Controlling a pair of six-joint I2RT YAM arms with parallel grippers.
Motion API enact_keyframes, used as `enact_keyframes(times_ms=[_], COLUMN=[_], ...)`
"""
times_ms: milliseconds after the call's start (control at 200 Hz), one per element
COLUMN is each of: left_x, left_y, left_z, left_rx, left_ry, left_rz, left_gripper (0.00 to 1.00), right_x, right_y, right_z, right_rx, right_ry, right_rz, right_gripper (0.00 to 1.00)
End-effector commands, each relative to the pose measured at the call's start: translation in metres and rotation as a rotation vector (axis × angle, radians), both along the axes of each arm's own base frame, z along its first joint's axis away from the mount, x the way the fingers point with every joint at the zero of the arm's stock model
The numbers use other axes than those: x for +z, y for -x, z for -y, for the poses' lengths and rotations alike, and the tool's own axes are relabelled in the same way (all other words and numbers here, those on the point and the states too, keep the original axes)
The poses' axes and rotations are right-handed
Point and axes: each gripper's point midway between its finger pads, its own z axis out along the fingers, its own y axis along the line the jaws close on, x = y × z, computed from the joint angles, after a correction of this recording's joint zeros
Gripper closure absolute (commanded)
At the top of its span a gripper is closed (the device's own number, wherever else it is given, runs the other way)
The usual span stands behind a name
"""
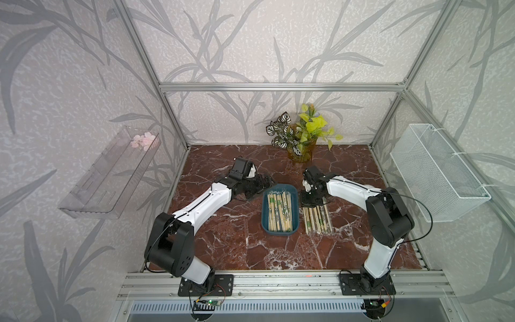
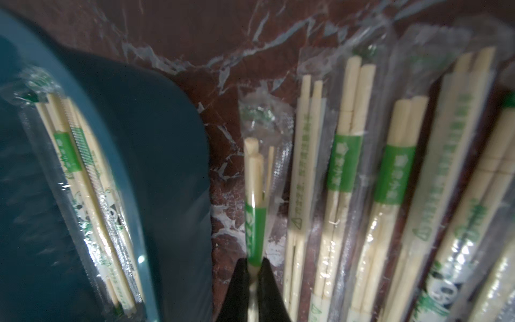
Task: Take the paired disposable chopsticks out of the storage box
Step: Place the paired disposable chopsticks at the center of the board, then move the storage box to the center of the board.
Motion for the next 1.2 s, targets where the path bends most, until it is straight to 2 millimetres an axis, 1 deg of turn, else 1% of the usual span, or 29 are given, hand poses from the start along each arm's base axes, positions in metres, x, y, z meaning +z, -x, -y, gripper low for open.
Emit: enact_keyframes(times_ms=[0, 85, 200, 250, 340, 465, 635, 750, 855, 985, 1100, 1145, 1195], left_x=[0.009, 0.008, 0.008, 0.008, 0.008, 0.009, 0.008, 0.008, 0.007, 0.007, 0.007, 0.007, 0.007], left_y=[-0.007, -0.007, -0.007, -0.007, -0.008, -0.009, -0.011, -0.011, -0.011, -0.011, -0.011, -0.01, -0.011], left_z=[0.001, 0.001, 0.001, 0.001, 0.001, -0.002, -0.008, -0.012, -0.016, -0.021, -0.025, -0.027, -0.029], left_rx=[0.01, 0.01, 0.007, 0.007, 0.007, 0.013, 0.025, 0.032, 0.045, 0.054, 0.06, 0.061, 0.064], left_ry=[-0.003, -0.006, -0.006, -0.007, -0.009, -0.013, -0.015, -0.014, -0.006, -0.002, -0.007, -0.008, -0.008], left_rz=[0.022, 0.021, 0.02, 0.021, 0.022, 0.025, 0.025, 0.023, 0.02, 0.018, 0.019, 0.017, 0.018], left_gripper=[0.0, 0.0, 0.0, 0.0, 0.0, 0.0, 0.0, 0.0, 0.0, 0.0, 0.0, 0.0, 0.0], right_x=[-0.008, -0.01, -0.009, -0.007, -0.002, 0.007, 0.013, 0.014, 0.014, 0.016, 0.024, 0.028, 0.032], right_y=[-0.001, -0.003, -0.006, -0.005, -0.004, -0.001, 0.011, 0.021, 0.027, 0.029, 0.026, 0.024, 0.022], right_z=[0.0, 0.001, 0.002, 0.003, 0.003, 0.004, 0.0, -0.013, -0.033, -0.068, -0.099, -0.104, -0.104], right_rx=[0.01, 0.009, 0.007, 0.007, 0.005, 0.008, 0.033, 0.066, 0.094, 0.125, 0.159, 0.163, 0.155], right_ry=[0.023, 0.034, 0.045, 0.048, 0.045, 0.034, 0.036, 0.037, 0.026, -0.014, -0.047, -0.047, -0.038], right_rz=[0.008, 0.008, 0.013, 0.015, 0.021, 0.031, 0.021, 0.011, 0.006, 0.006, 0.013, 0.019, 0.029], right_gripper=[0.95, 0.89, 0.75, 0.71, 0.68, 0.68, 0.68, 0.68, 0.68, 0.68, 0.68, 0.68, 0.68])
